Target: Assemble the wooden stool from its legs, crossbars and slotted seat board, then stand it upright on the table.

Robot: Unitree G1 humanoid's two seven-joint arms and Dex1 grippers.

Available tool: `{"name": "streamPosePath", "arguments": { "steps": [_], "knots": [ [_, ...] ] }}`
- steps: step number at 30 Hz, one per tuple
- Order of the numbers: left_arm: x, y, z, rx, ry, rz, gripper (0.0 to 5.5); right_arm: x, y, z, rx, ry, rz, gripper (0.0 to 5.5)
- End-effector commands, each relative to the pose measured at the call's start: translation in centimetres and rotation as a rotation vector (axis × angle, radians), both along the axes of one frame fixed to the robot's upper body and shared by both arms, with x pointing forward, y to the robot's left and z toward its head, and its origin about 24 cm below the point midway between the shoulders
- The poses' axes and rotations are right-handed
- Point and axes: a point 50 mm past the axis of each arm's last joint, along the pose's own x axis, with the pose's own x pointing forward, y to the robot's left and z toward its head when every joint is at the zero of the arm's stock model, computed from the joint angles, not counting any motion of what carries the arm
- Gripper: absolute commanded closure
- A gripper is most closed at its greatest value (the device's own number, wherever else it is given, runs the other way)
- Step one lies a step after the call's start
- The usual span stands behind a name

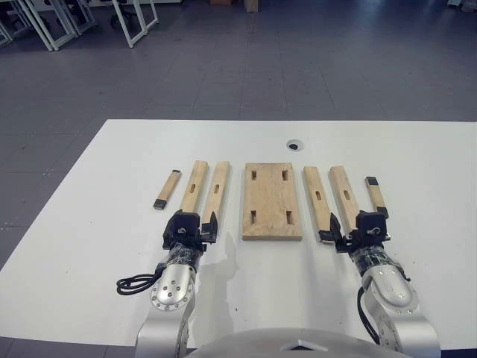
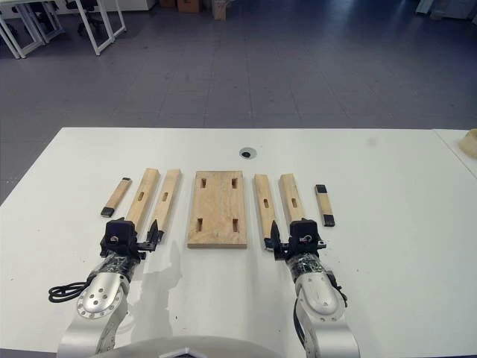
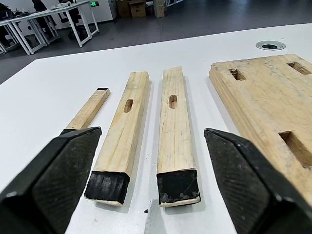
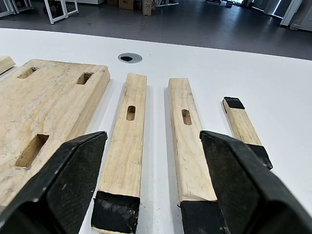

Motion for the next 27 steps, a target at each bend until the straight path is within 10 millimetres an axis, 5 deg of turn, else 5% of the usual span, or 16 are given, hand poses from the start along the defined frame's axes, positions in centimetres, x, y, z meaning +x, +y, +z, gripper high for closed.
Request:
{"name": "streamPosePath", "arguments": {
  "steps": [1, 27],
  "knots": [
    [0.06, -0.10, 0.21, 0.001, -0.016, 0.009, 1.56, 0.14, -0.04, -0.14, 0.004, 0.018, 0.008, 1.99],
    [-0.28, -0.55, -0.06, -0.023, -0.017, 0.025, 1.56, 0.16, -0.50, -0.24, -0.011, 0.035, 0.014, 1.99]
  ]
}}
